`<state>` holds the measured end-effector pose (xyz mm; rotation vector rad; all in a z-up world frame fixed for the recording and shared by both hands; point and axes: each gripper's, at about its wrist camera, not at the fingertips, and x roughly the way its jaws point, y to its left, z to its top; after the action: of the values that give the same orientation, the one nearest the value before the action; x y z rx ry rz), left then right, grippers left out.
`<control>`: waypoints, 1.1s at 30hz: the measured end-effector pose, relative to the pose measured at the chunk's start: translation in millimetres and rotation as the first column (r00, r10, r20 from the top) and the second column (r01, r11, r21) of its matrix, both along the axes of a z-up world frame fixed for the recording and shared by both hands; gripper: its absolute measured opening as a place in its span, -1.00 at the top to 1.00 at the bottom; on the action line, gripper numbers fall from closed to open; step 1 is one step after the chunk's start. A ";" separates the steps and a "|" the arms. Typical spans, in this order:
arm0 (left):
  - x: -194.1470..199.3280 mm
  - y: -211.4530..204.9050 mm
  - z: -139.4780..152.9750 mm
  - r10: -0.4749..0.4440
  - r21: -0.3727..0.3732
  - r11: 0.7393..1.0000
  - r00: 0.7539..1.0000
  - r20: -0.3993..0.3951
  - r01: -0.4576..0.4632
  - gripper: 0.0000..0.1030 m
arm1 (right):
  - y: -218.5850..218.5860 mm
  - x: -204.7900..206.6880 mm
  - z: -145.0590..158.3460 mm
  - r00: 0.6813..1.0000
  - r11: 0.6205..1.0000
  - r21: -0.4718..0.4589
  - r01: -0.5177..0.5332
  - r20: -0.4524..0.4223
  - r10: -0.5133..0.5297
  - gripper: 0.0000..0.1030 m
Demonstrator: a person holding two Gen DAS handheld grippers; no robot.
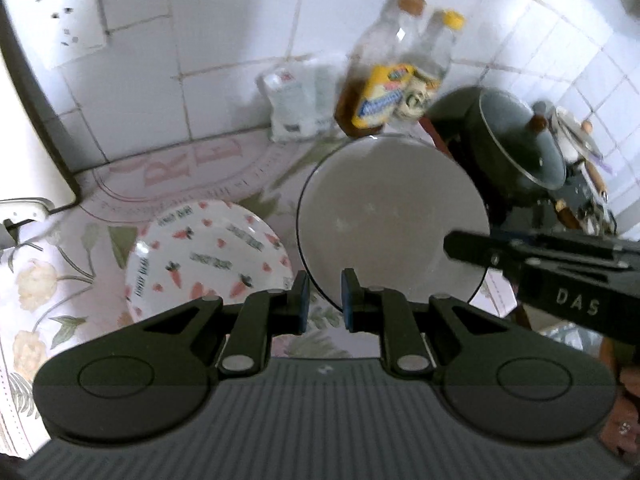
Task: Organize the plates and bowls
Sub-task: 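Lift the bowl with both grippers and carry it toward the stacked bowls, then lower the held bowl into the nested white bowls with both grippers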
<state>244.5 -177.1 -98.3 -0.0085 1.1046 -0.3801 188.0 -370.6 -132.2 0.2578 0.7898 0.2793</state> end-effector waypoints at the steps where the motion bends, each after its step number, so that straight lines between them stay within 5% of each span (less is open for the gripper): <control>1: -0.7 -6.0 -1.7 -0.010 0.011 1.000 1.000 -0.002 0.010 0.72 | -6.4 0.0 -2.3 1.000 1.000 0.006 0.000 0.000 0.000 0.53; 19: 20.8 -60.0 -69.7 0.108 0.062 0.993 0.992 -0.070 -0.104 0.72 | -49.0 30.0 -68.2 0.996 0.999 -0.015 -0.041 -0.075 0.040 0.51; 33: 41.1 -79.3 -106.7 0.137 0.127 0.984 0.984 -0.117 -0.122 0.72 | -42.6 59.7 -95.0 0.988 0.982 -0.148 -0.119 -0.117 0.102 0.51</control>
<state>285.7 -256.4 -205.0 0.0012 1.2425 -0.1980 247.6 -413.2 -227.2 0.0835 0.9311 0.3093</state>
